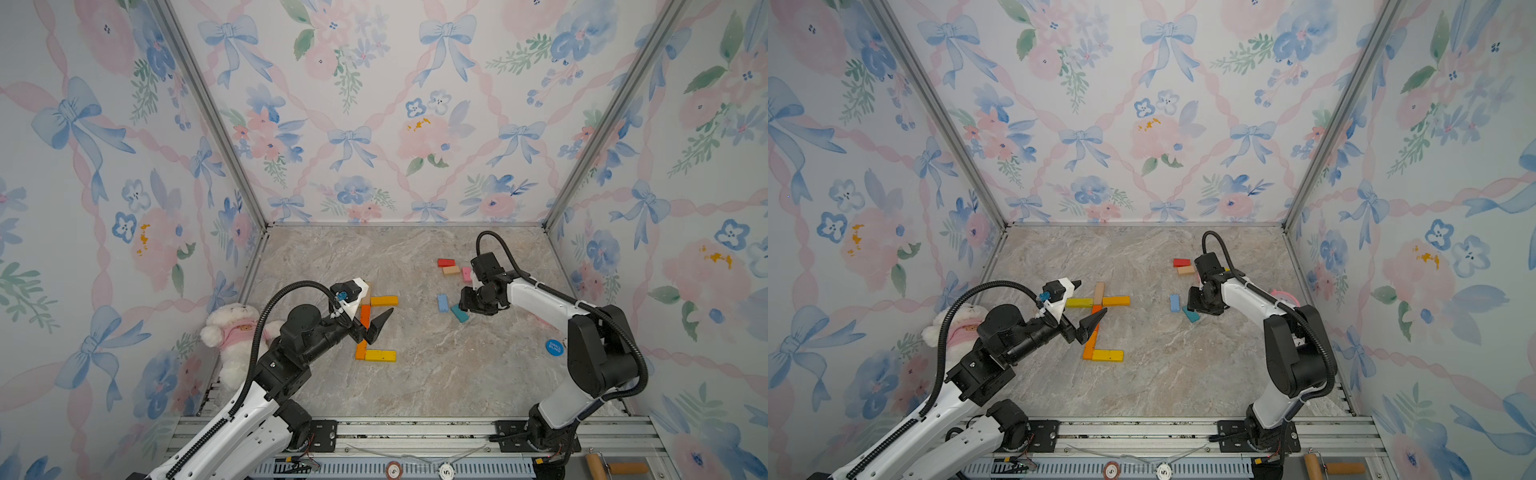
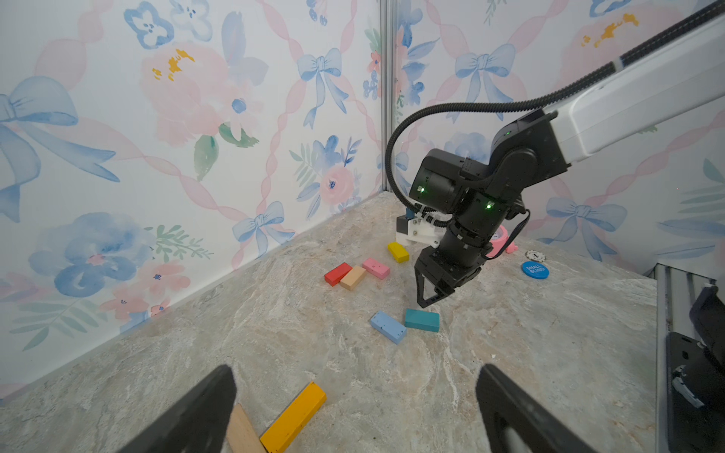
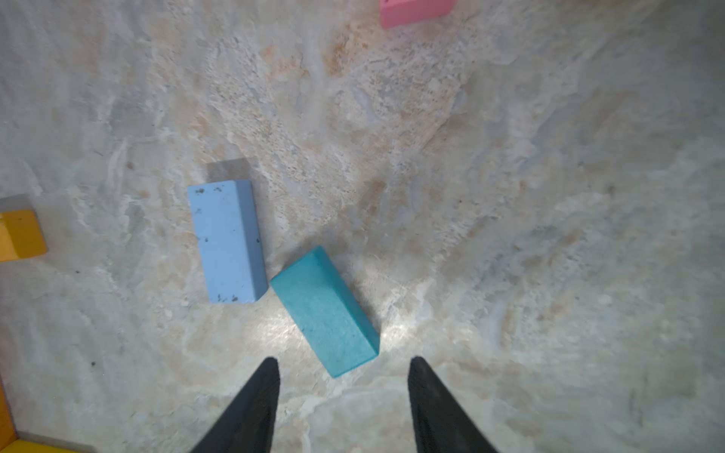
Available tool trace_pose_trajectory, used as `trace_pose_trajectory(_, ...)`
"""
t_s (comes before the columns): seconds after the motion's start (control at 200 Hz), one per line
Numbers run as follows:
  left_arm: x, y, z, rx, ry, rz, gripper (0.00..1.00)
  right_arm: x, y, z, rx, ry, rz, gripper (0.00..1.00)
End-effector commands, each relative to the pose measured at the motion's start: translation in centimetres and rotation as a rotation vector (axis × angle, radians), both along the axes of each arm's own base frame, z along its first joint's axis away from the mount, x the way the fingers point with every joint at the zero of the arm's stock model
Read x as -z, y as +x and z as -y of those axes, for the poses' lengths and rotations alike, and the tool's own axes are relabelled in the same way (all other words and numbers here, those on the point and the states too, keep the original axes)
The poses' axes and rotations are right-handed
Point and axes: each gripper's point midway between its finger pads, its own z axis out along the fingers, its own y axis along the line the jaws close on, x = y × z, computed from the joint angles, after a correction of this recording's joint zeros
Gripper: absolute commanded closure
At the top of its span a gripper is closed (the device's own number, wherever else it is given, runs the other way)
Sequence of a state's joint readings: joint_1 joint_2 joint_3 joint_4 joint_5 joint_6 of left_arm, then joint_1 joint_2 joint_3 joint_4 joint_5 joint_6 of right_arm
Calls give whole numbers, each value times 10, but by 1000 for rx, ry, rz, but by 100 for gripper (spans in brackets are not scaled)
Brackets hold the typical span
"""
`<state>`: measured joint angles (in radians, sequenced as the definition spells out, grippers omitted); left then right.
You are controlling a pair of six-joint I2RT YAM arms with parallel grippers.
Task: Assemble the letter t with building blocks
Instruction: Adjust the building block at the center of the board, then pick up the building block from the center of the board.
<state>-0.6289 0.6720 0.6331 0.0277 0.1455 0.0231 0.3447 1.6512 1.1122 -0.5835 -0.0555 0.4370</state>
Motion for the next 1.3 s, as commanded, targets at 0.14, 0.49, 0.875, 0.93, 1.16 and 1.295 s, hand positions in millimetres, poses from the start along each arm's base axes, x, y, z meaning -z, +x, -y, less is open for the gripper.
trace_pose_trajectory(0.14,-8,-2,-2,-5,-12,38,2,-11,-17,-15,-239,-125,-10,28)
trace_pose_trajectory(0.49,-6,-2,-2,-4,-8,37,2,20,-5,-14,-304,-229,-80,33)
trace_pose_trajectory(0.875,-6,-1,-2,-4,-6,40,2,36,-1,-11,-287,-181,-106,45)
trace_pose_trajectory(0.93,-6,-2,-1,-2,-6,41,2,37,1,-10,-282,-176,-109,46)
trace_pose_trajectory(1.16,-4,-2,-1,0,-2,39,2,42,2,-14,-280,-157,-117,48)
trace_pose_trajectory(1.295,-6,-2,-1,-1,-5,43,2,44,4,-13,-274,-157,-117,49)
